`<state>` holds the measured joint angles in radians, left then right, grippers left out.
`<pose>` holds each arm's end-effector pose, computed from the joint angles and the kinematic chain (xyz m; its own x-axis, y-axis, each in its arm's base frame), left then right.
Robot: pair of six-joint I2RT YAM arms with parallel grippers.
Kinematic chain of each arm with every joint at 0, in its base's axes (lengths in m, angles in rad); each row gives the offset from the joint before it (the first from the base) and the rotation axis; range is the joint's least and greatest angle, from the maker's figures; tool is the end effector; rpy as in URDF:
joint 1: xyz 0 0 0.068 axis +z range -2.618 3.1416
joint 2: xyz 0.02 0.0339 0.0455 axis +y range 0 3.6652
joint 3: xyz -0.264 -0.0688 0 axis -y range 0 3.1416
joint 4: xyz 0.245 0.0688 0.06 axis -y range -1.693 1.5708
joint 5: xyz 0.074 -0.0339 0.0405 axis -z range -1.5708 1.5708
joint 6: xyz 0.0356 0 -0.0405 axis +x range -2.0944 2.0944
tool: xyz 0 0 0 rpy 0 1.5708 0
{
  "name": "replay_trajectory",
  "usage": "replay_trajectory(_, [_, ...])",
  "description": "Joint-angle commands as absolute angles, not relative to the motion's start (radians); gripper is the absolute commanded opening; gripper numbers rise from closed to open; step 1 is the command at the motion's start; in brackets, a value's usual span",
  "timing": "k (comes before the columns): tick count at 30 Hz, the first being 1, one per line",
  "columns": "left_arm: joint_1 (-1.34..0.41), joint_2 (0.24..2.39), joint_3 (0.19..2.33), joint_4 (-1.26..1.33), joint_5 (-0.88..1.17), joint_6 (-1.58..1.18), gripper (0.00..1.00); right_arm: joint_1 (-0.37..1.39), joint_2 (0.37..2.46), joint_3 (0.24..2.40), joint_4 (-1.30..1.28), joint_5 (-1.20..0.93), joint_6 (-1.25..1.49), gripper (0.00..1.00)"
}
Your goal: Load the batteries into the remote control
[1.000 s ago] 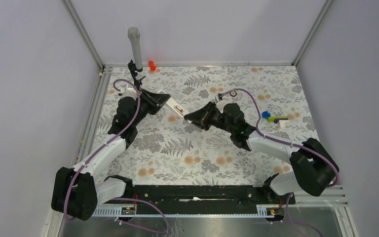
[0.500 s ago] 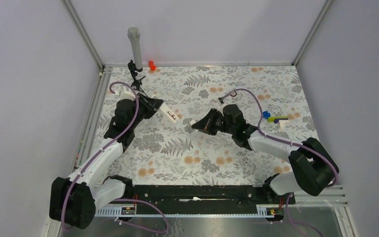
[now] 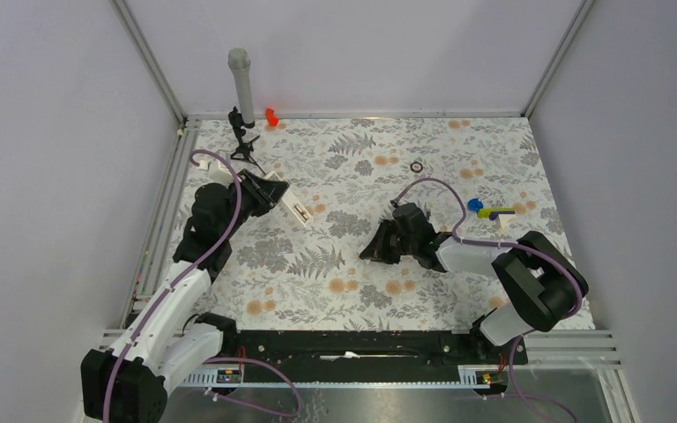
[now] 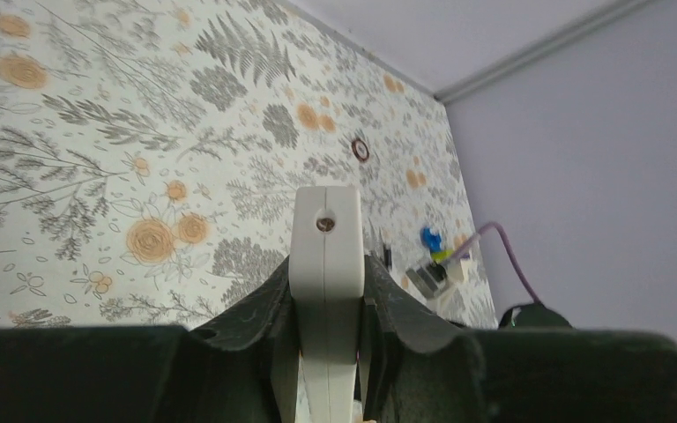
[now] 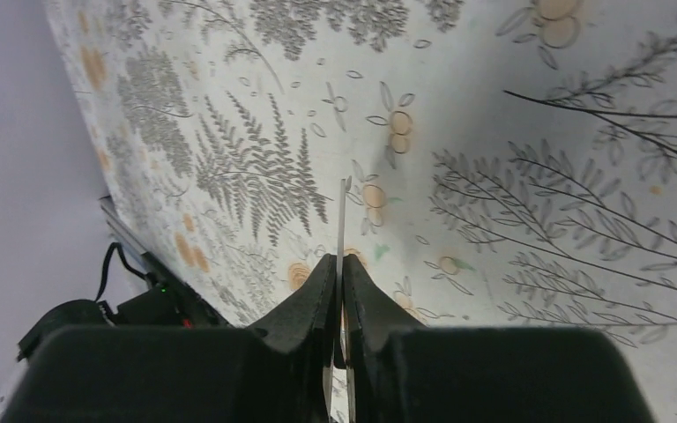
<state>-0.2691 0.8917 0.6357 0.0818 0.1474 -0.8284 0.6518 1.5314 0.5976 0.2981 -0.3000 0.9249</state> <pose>0.2049 -0.0619 0.2960 -0.4095 -0.6431 -0.6471 0.1489 0.6526 -0.7429 0.2245 0.1846 0.1519 -0.8979 0.2745 -0.3442 -0.0857 0.6579 0.7482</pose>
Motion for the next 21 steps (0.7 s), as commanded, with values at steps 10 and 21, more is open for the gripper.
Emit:
replay_trajectory(10, [-0.264, 0.879, 0.688, 0.110, 0.413, -0.718, 0.00, 0.643, 1.492, 0.635, 0.084, -0.075, 0.851, 0.56])
replay_trajectory(21, [-0.264, 0.850, 0.686, 0.125, 0.538, -0.718, 0.00, 0.557, 1.442, 0.815, -0.162, 0.263, 0.499, 0.46])
